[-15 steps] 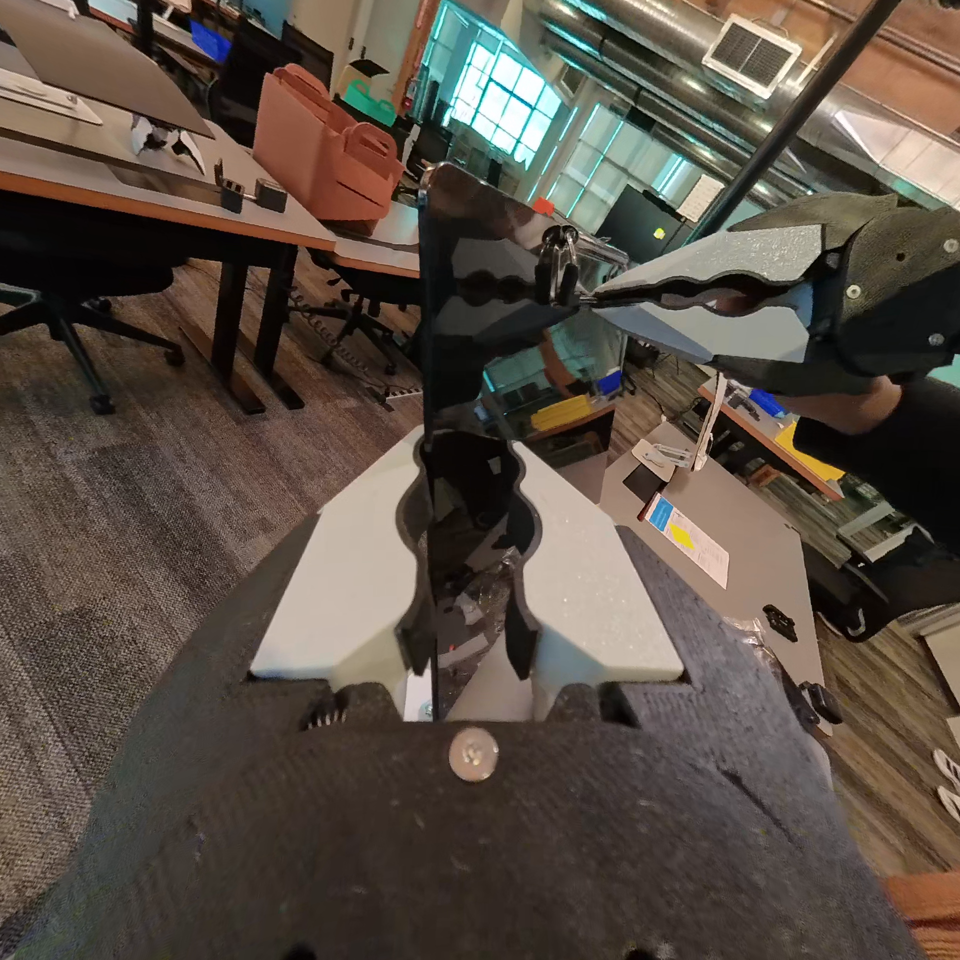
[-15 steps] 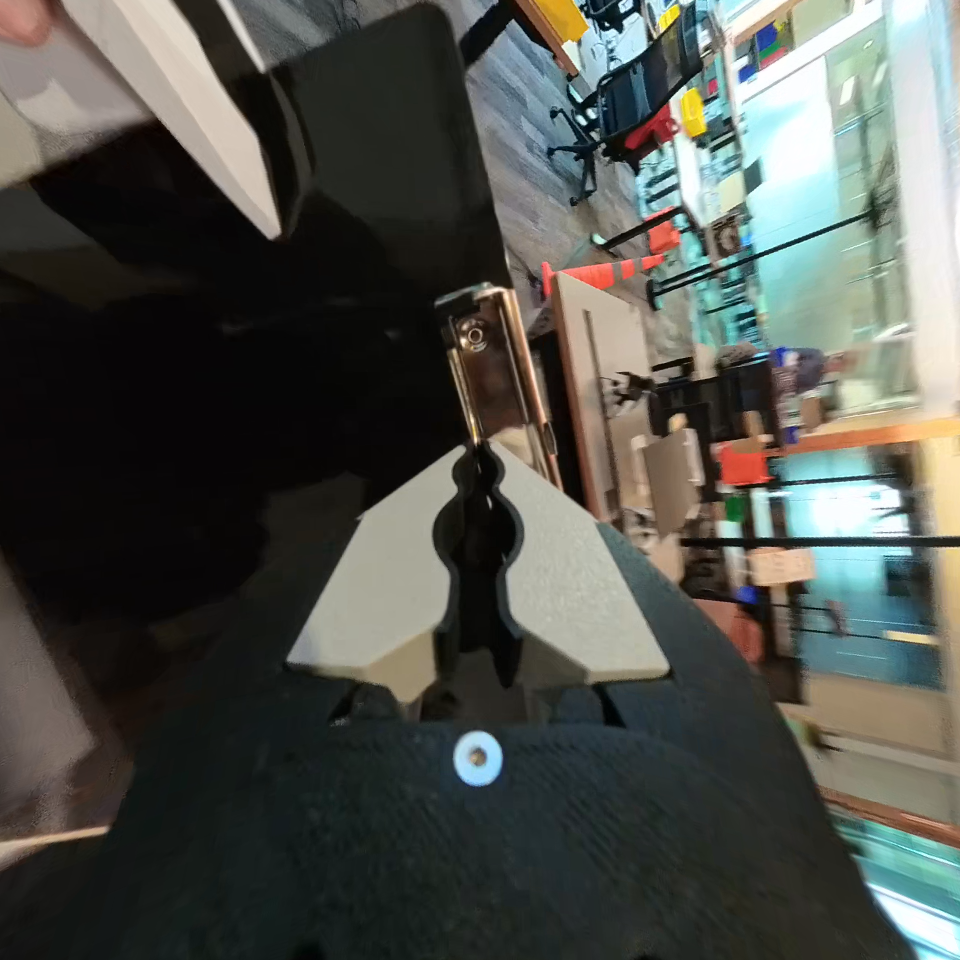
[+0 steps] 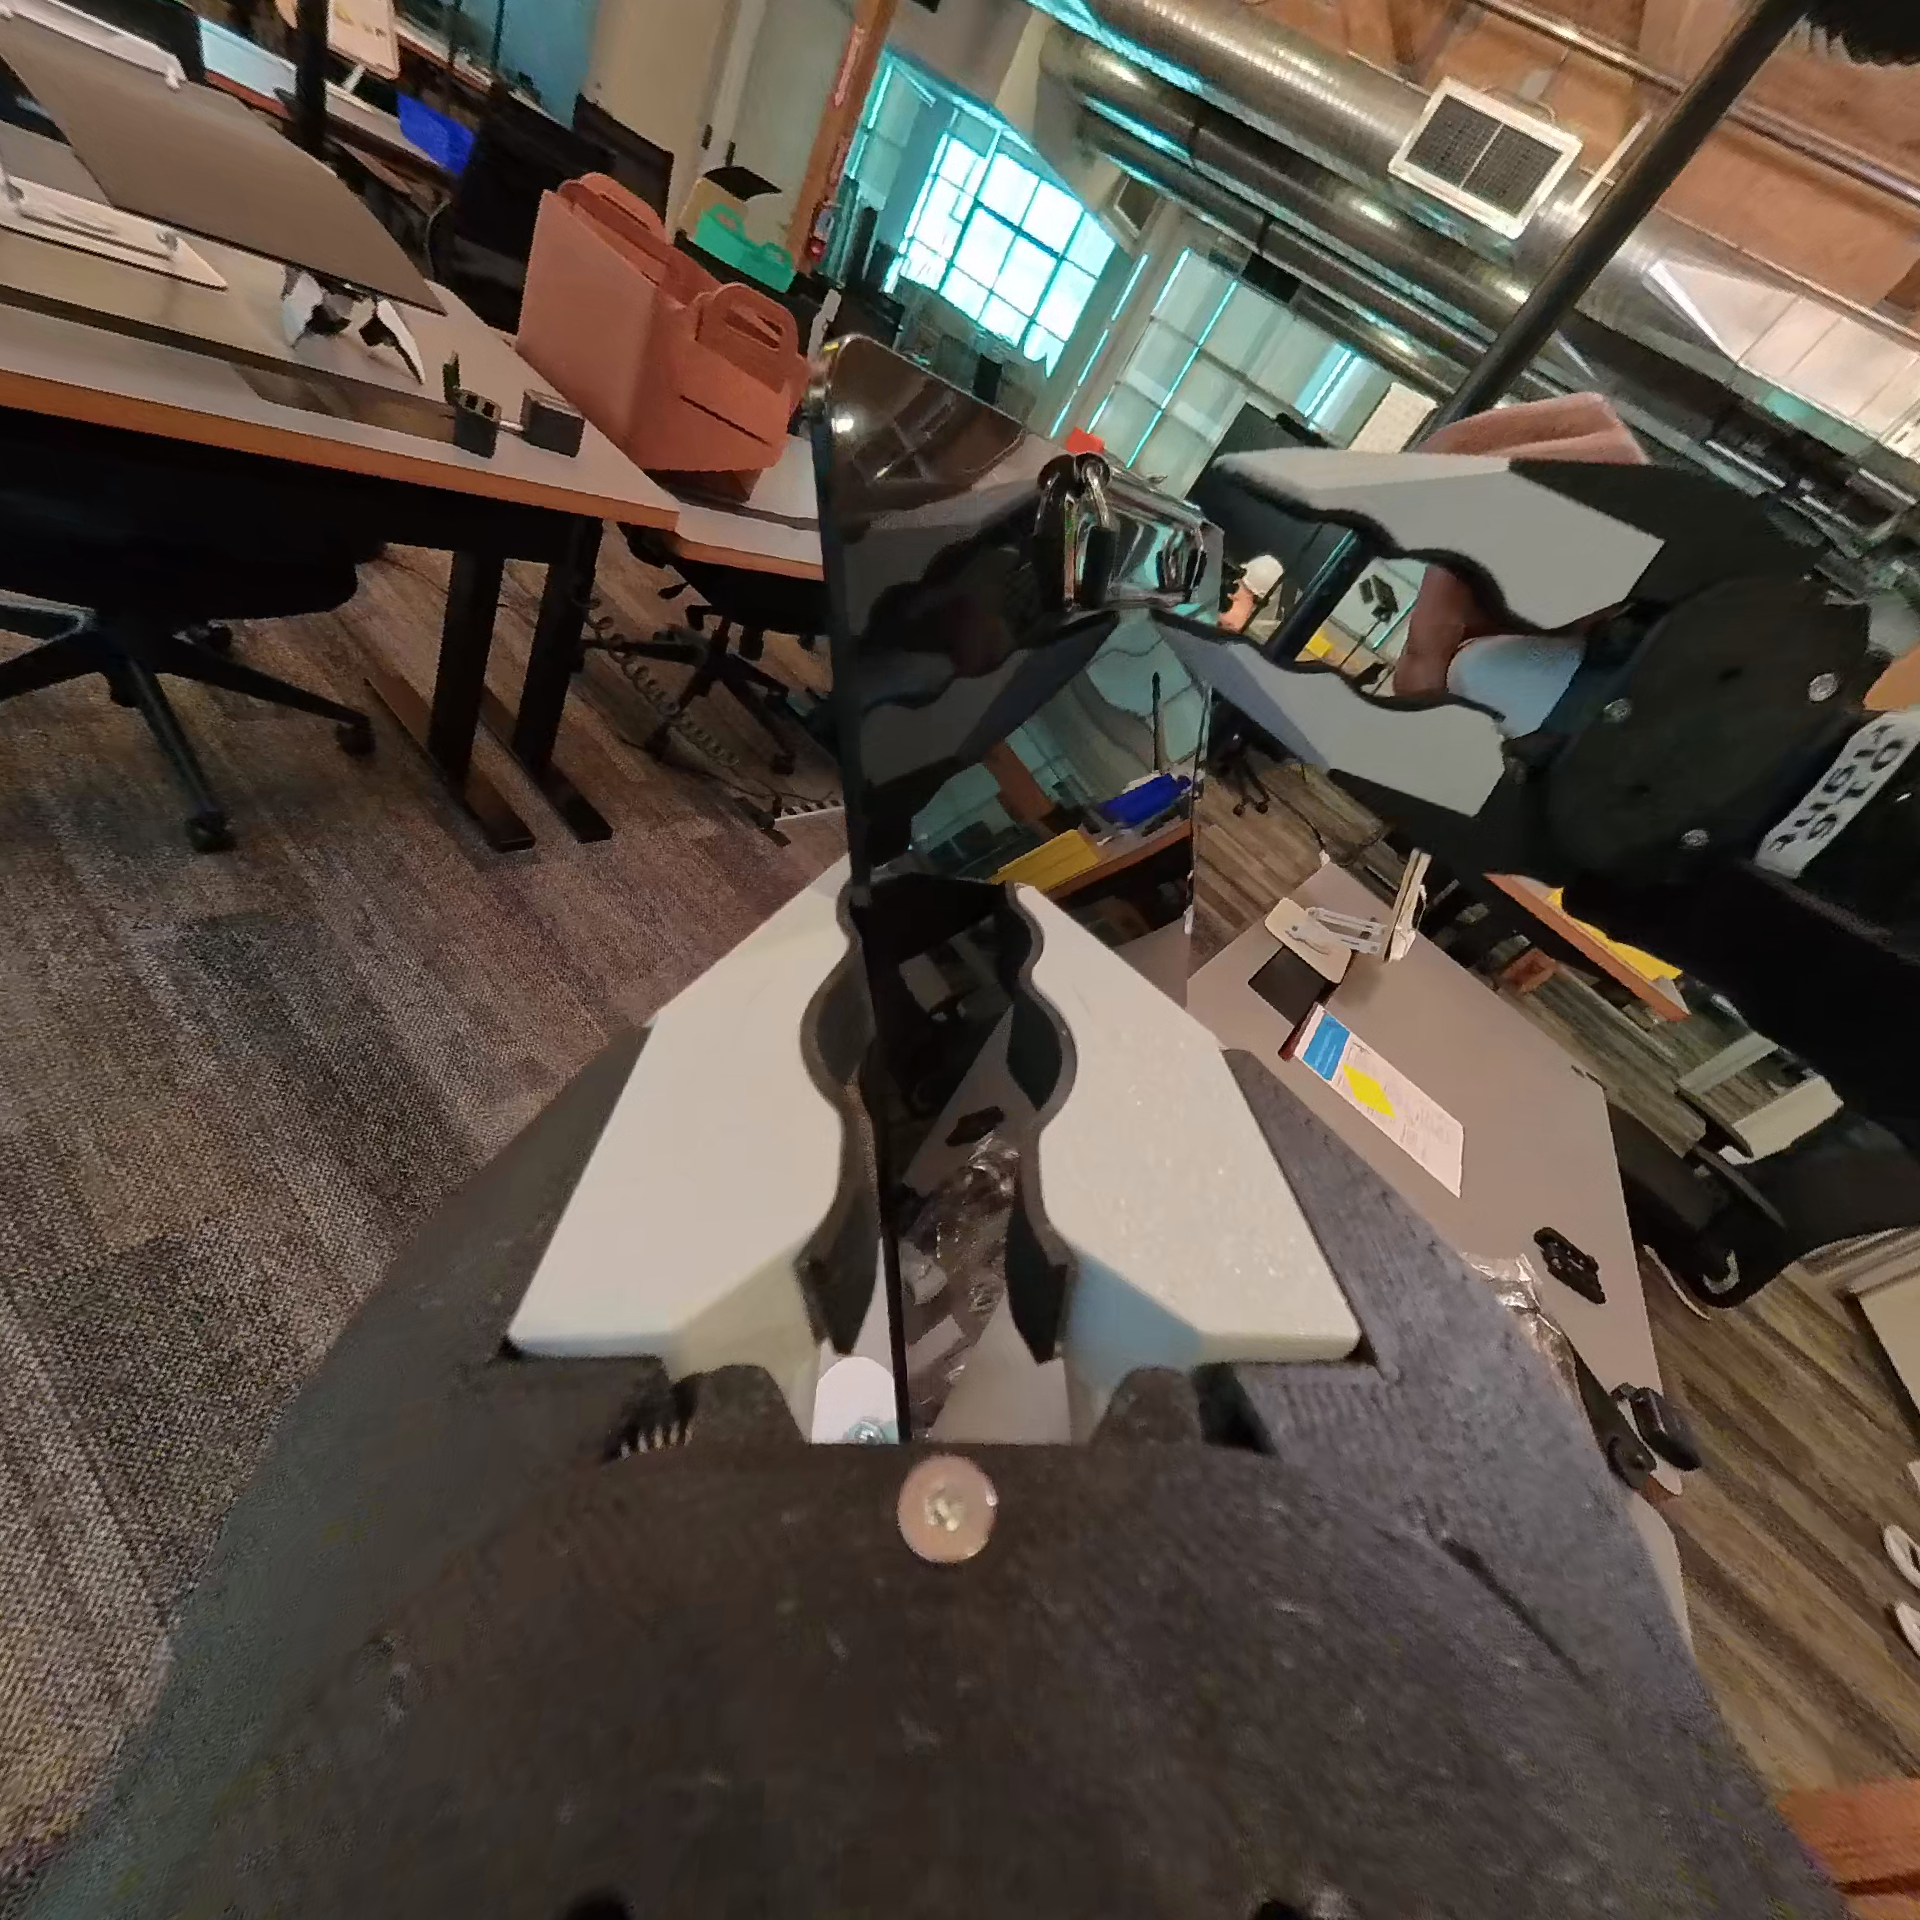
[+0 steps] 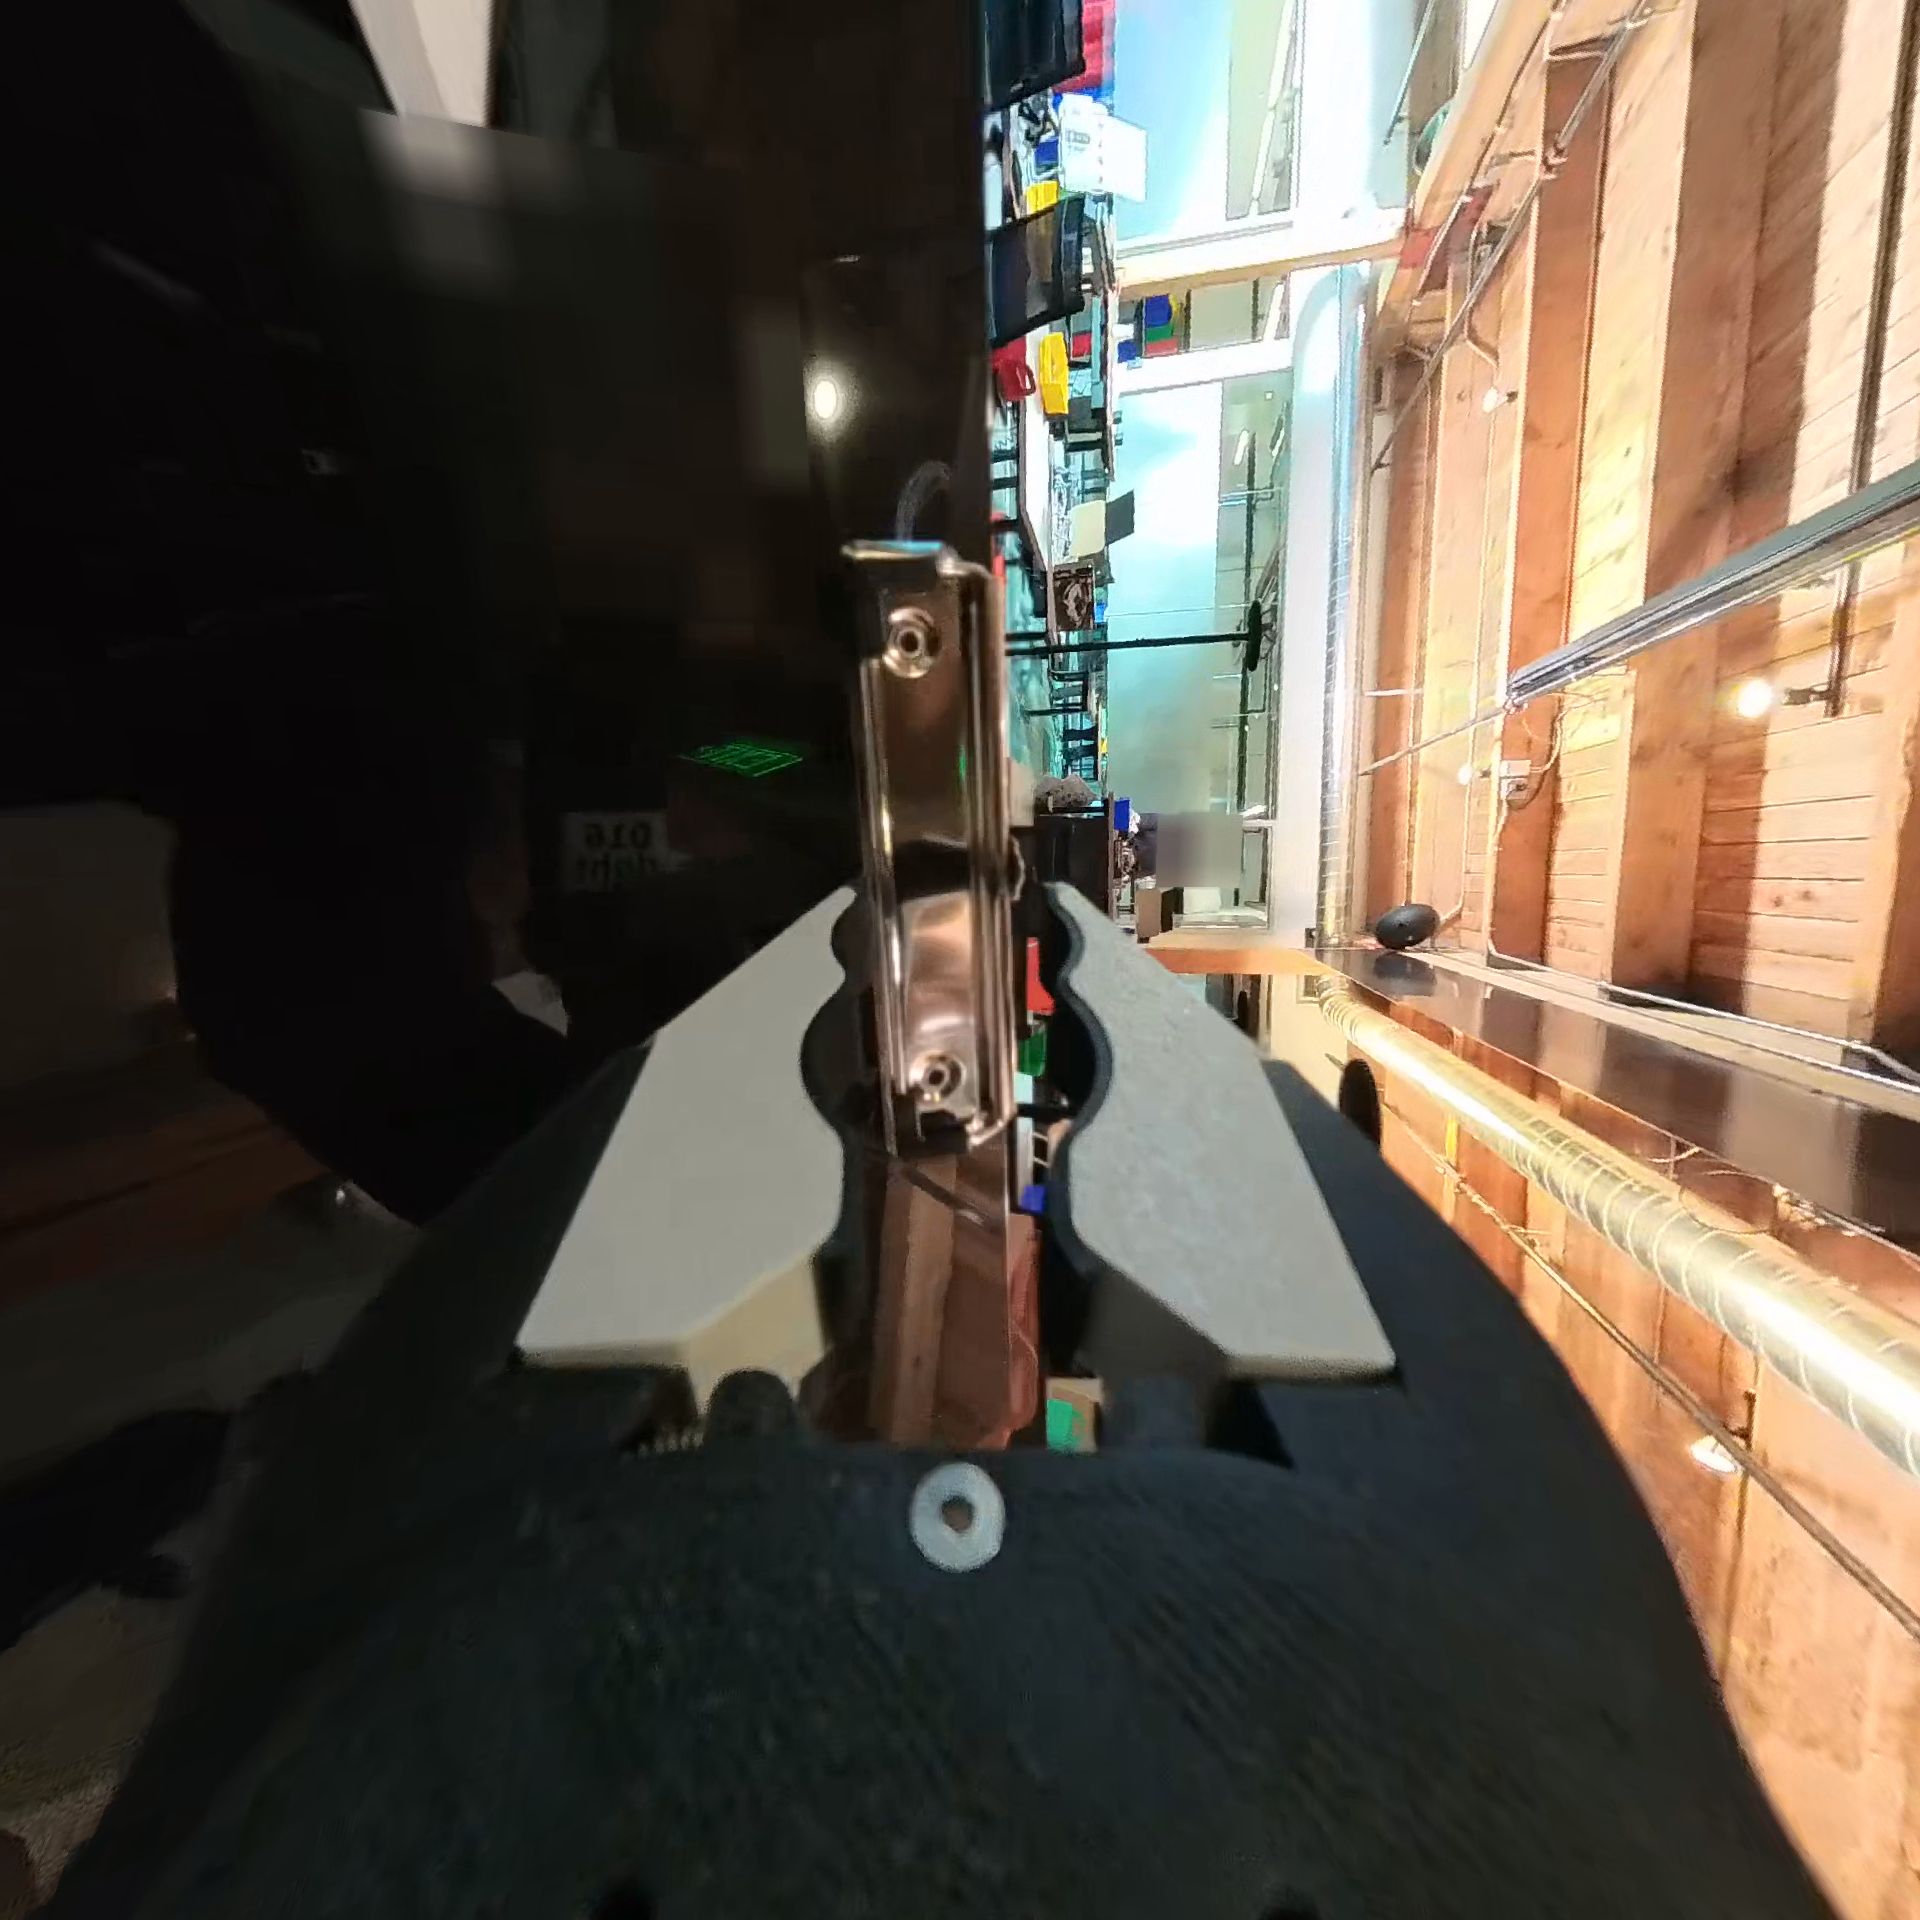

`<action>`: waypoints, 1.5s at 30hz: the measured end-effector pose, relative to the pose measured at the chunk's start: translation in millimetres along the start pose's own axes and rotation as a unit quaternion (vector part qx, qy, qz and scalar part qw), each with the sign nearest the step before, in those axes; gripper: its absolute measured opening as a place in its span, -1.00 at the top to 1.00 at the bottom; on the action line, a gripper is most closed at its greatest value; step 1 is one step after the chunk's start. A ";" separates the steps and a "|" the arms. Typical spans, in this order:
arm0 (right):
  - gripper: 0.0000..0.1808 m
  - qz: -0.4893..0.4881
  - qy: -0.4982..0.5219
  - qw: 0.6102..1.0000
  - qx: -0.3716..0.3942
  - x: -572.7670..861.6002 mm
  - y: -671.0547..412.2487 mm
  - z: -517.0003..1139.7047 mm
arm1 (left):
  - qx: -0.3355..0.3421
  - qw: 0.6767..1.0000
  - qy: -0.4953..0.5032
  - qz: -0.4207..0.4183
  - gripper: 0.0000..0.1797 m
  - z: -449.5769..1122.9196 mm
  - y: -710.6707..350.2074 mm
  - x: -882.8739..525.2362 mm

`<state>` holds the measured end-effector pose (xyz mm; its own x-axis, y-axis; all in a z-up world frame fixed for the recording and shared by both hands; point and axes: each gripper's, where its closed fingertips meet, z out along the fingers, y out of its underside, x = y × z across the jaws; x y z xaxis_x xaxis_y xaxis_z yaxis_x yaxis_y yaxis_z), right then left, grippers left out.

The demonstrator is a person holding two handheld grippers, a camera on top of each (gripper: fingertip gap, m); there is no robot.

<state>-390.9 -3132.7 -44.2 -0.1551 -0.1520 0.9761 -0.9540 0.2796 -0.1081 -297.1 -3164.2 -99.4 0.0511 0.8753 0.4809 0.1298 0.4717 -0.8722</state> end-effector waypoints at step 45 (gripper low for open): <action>1.00 0.528 -0.422 0.727 0.125 -2.2 -20.3 -36.8 | 0.033 0.999 0.004 -0.013 0.77 -7.8 -1.8 22.4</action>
<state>-361.7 -3103.2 -37.2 -0.8359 -0.5341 -0.1270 -0.1894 0.4976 -0.8465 -288.4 -3146.3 -86.4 0.0573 0.8620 0.5036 0.0650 0.5001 -0.8635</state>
